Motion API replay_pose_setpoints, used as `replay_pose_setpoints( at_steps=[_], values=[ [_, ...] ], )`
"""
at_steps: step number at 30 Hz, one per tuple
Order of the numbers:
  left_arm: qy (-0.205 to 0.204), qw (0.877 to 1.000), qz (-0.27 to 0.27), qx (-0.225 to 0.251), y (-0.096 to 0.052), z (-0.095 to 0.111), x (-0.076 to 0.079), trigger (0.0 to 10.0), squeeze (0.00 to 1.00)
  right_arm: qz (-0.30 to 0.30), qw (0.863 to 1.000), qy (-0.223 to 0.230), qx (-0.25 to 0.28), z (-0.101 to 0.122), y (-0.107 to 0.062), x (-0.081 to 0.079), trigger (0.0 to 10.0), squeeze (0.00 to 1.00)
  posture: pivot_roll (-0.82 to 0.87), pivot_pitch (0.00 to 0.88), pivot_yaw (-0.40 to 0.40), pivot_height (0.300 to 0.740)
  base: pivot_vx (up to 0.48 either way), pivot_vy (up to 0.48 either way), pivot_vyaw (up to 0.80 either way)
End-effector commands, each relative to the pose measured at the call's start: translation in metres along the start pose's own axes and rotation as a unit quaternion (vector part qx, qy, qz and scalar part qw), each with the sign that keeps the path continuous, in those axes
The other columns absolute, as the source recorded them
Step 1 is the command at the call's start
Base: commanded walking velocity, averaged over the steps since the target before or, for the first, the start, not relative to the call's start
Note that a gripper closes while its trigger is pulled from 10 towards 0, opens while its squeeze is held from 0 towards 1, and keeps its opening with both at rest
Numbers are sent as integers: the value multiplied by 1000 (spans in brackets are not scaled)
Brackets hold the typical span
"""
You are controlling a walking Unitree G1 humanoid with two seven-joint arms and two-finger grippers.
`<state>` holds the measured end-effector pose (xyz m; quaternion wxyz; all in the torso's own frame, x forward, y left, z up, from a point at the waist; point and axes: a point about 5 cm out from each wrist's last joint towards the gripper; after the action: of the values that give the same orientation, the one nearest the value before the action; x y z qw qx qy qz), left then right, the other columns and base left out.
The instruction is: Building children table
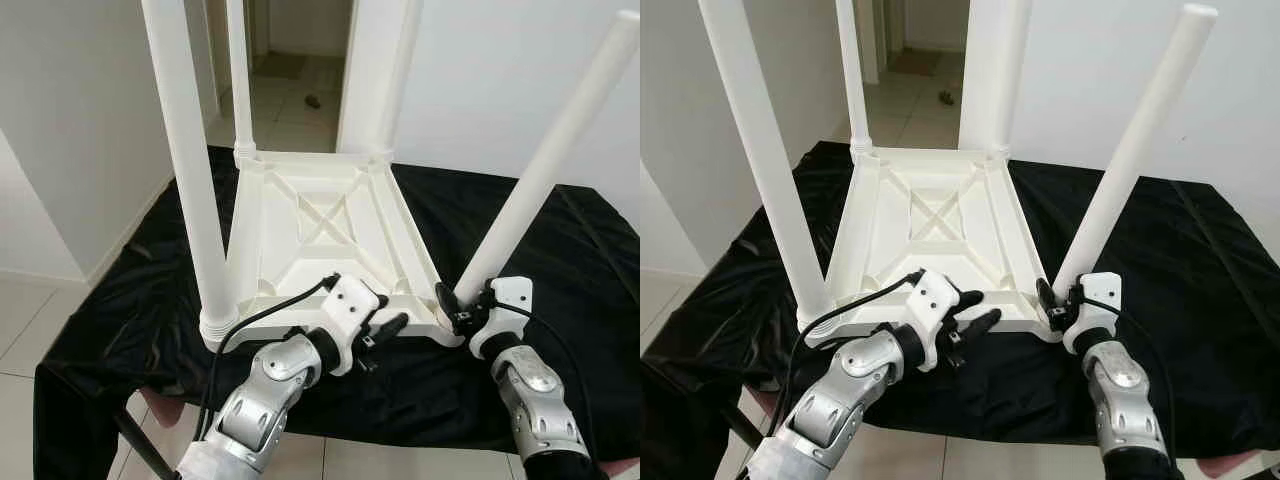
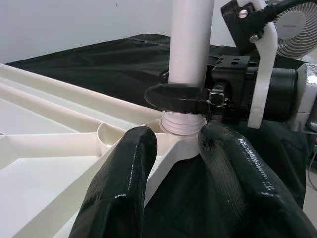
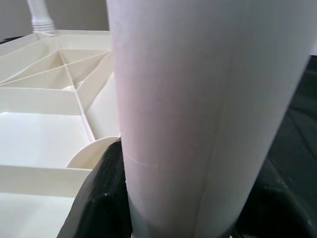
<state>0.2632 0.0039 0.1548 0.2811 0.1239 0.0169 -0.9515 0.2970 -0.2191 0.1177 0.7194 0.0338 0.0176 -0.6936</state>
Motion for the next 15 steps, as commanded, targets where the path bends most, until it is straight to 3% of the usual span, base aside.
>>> replay_pose_setpoints(
  at_steps=[1,5,7,10,14,15],
  values=[
    [-6,1000,-23,3,1,2,5,10000,0,-170,985,-6,-24,-17,-13,8,0,0,-34,14,-16,740,0,0,0],
    [-6,1000,-26,3,1,2,6,10000,0,-238,971,7,-16,-17,-16,0,0,0,-34,15,-17,740,0,0,0],
    [-6,1000,-26,3,1,2,6,10000,0,-238,971,7,-16,-17,-16,0,0,0,-34,15,-17,740,0,0,0],
    [-5,1000,-25,1,1,2,5,10000,0,-303,953,20,-15,-15,-19,-5,0,0,-31,16,-22,740,0,0,0],
    [-5,1000,-21,-1,-1,2,4,10000,0,-315,949,20,-13,-13,-20,-3,0,0,-29,14,-20,740,0,0,0],
    [-7,1000,-18,-2,-2,2,3,10000,0,-320,947,17,-15,-14,-21,-4,9765,0,-27,14,-21,740,0,0,0]
  ],
)
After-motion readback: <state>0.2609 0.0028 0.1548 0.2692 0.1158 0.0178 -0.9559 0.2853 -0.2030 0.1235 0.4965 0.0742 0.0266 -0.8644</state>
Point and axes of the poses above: a point about 5 cm out from each wrist's last joint towards the gripper, its own y axis pointing out of the wrist towards the gripper, its own z axis along the axis of the wrist's last joint, x = y × z, and after that the axes turned 9 degrees about y, right-handed
